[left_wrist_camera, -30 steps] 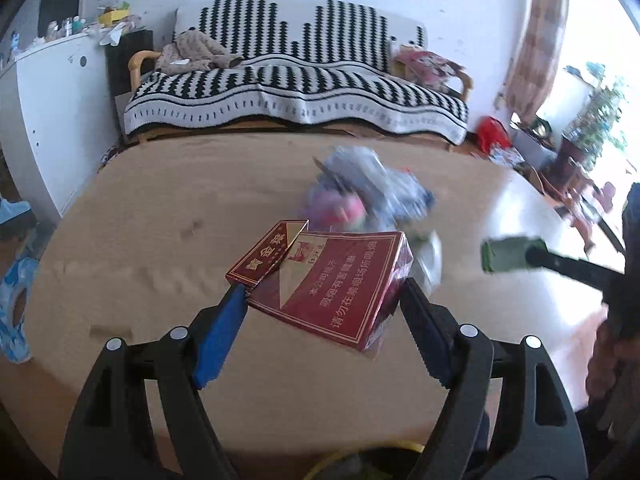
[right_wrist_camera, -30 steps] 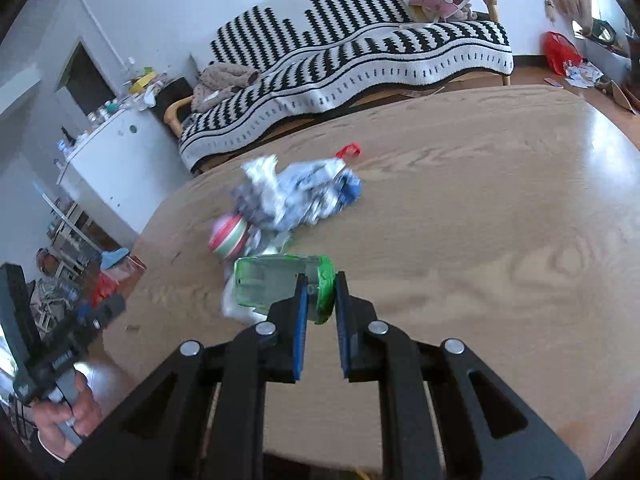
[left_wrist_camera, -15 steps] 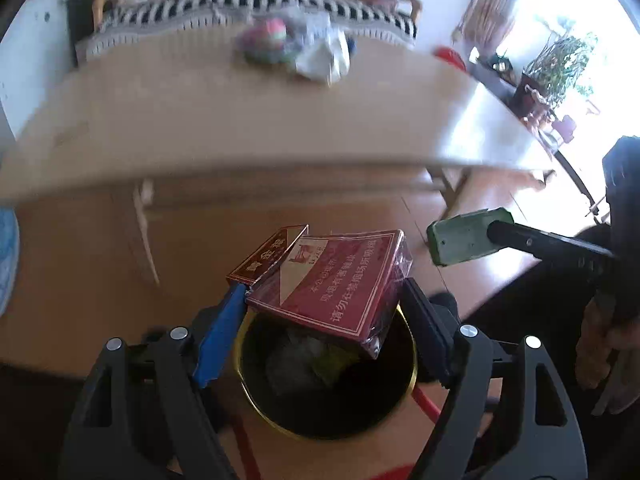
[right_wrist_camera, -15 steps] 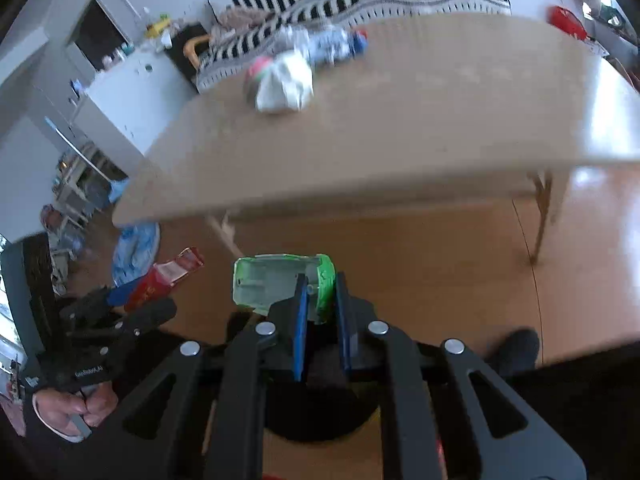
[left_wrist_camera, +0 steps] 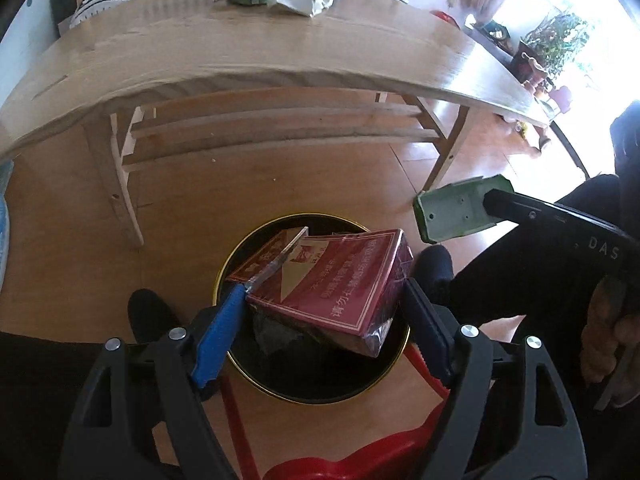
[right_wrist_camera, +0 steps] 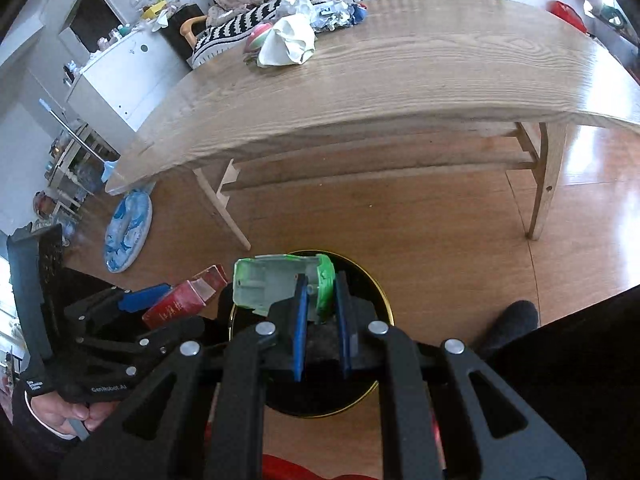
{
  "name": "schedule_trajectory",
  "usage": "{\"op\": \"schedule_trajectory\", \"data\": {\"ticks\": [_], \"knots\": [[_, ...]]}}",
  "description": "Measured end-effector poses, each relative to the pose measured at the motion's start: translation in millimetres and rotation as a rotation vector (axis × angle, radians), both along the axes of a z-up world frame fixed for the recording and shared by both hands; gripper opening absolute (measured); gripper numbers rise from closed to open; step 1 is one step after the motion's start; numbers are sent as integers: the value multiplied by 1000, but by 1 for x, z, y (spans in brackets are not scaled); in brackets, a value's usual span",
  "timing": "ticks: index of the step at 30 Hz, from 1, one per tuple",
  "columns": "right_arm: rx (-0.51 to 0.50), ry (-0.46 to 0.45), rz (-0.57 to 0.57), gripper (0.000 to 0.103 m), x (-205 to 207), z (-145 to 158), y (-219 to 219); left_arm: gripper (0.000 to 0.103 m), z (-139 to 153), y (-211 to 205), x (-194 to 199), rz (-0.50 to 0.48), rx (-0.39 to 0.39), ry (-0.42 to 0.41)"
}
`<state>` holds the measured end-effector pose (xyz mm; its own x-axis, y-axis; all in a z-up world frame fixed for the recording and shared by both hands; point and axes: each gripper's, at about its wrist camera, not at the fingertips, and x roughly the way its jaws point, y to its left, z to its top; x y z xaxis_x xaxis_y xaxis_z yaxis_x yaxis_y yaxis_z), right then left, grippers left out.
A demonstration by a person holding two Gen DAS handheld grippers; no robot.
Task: Collect trash
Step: 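Carry both items over the bin and open both tools to drop them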
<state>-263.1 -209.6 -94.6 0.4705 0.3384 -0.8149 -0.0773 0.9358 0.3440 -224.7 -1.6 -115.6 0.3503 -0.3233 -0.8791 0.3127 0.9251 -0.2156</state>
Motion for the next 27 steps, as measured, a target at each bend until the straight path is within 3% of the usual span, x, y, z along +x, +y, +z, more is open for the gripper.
{"op": "schedule_trajectory", "data": {"ticks": [6, 20, 21, 22, 23, 24, 27], "knots": [[-3, 10, 2, 14, 2, -2, 1, 86, -1, -2, -1, -6, 1, 7], [2, 44, 45, 15, 4, -8, 9, 89, 18, 19, 1, 71, -64, -15], [2, 46, 49, 18, 4, -9, 10, 89, 20, 22, 2, 80, -69, -18], [4, 51, 58, 34, 4, -10, 12, 89, 22, 24, 2, 88, -75, -19], [4, 47, 59, 59, 3, -10, 13, 89, 23, 26, 3, 95, -80, -19], [1, 32, 58, 66, 2, -7, 14, 89, 24, 27, 3, 101, -84, -19], [-1, 23, 65, 67, 1, -5, 16, 89, 27, 30, 6, 111, -85, -27]]}}
